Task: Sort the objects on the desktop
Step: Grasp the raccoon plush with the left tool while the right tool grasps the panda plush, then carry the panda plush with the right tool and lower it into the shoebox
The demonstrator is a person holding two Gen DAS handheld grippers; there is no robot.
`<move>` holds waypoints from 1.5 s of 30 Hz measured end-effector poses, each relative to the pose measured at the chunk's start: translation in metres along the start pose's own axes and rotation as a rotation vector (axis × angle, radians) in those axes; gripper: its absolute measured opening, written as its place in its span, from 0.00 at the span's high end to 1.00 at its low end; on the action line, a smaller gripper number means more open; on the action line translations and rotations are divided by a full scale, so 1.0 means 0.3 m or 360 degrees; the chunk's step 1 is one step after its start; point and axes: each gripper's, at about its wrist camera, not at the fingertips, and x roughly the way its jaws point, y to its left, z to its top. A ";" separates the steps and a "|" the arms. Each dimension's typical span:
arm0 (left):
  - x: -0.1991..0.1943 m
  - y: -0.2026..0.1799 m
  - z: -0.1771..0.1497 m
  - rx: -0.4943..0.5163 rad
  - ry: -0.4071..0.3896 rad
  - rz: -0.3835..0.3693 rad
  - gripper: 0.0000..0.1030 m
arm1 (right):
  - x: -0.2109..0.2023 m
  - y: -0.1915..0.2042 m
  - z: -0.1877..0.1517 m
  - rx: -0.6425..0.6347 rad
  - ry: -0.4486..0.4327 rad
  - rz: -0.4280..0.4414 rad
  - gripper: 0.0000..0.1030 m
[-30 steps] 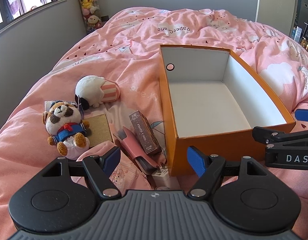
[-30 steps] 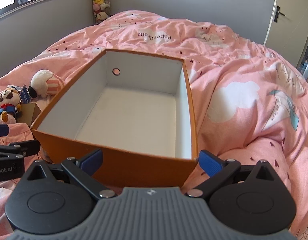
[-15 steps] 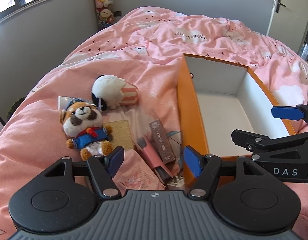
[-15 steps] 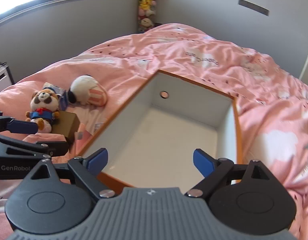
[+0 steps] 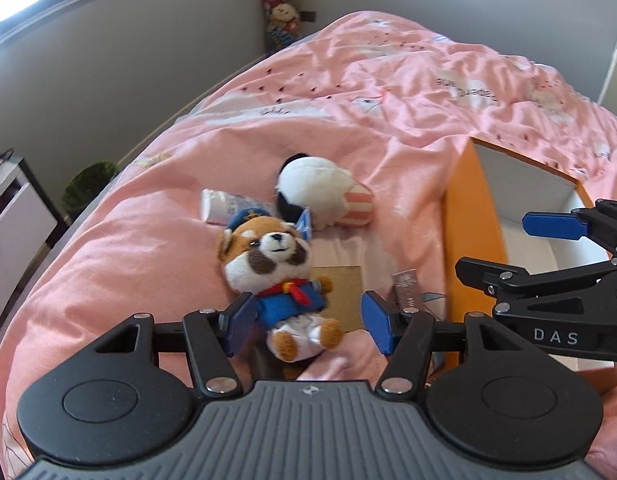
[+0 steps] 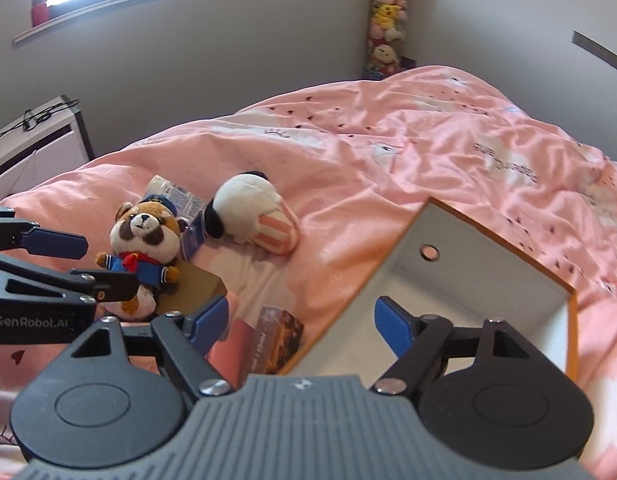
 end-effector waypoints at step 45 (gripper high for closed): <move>0.236 0.158 0.056 -0.0380 0.0317 -0.0199 0.56 | 0.613 0.109 0.281 -0.0632 0.0283 0.0316 0.41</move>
